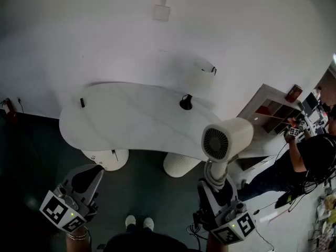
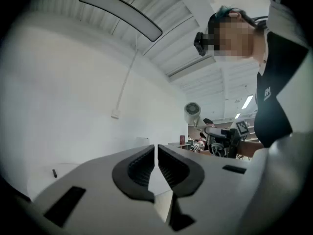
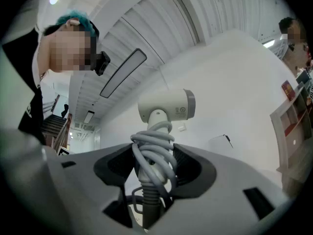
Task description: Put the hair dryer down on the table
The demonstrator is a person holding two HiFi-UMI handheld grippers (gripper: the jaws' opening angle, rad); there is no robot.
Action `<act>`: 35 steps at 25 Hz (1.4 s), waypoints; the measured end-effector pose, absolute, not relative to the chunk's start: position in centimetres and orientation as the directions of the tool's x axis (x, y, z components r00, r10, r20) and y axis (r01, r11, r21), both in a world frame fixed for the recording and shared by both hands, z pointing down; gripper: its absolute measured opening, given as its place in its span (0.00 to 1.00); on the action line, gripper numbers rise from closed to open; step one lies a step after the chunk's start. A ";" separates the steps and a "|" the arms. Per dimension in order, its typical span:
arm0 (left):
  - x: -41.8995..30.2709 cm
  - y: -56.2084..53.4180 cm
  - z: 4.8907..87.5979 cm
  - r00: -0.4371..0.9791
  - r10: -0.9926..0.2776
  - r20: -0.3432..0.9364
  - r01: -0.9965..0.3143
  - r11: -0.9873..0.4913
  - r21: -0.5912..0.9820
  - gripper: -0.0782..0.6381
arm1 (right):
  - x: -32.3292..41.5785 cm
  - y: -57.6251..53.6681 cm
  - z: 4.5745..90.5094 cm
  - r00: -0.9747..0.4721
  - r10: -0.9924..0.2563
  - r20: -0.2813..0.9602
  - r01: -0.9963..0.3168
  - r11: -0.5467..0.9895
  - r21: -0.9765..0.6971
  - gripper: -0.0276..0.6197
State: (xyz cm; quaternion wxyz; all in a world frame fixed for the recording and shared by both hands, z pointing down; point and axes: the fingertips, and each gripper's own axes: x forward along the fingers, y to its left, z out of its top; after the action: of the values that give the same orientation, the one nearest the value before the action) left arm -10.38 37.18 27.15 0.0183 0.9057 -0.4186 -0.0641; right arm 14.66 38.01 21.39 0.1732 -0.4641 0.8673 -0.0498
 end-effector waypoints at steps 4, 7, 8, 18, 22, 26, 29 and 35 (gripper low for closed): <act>-10.3 36.9 27.1 0.638 -0.765 -0.093 -0.762 -0.644 0.070 0.16 | 14.4 38.0 21.3 -0.518 -0.819 -0.249 -0.789 0.569 -0.230 0.43; -10.5 36.8 27.4 0.631 -0.771 -0.080 -0.769 -0.636 0.065 0.16 | 14.4 38.2 21.6 -0.516 -0.820 -0.247 -0.792 0.567 -0.227 0.43; -10.6 36.8 27.5 0.630 -0.773 -0.078 -0.770 -0.635 0.069 0.16 | 14.6 38.2 21.8 -0.516 -0.821 -0.245 -0.795 0.565 -0.221 0.43; -11.5 36.7 27.3 0.639 -0.766 -0.070 -0.764 -0.642 0.063 0.16 | 14.4 38.2 21.7 -0.505 -0.825 -0.253 -0.782 0.562 -0.270 0.43; -12.2 36.7 27.4 0.641 -0.765 -0.062 -0.763 -0.644 0.063 0.16 | 14.0 38.2 21.2 -0.503 -0.819 -0.276 -0.773 0.569 -0.280 0.43; -13.2 36.4 27.6 0.637 -0.768 -0.069 -0.765 -0.641 0.066 0.16 | 13.5 38.0 21.1 -0.492 -0.821 -0.288 -0.779 0.563 -0.275 0.43; -14.7 35.9 27.4 0.596 -0.796 -0.111 -0.787 -0.606 0.116 0.16 | 13.0 38.1 21.3 -0.485 -0.827 -0.286 -0.777 0.557 -0.292 0.43; -14.8 35.9 27.3 0.648 -0.753 -0.116 -0.742 -0.658 0.124 0.13 | 11.9 38.2 21.4 -0.468 -0.839 -0.279 -0.790 0.538 -0.295 0.43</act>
State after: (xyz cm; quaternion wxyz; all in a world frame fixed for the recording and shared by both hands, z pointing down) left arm -14.85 35.89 27.30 0.0327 0.9072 -0.4119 -0.0788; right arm 11.89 38.21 21.38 0.1978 -0.4766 0.8543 -0.0622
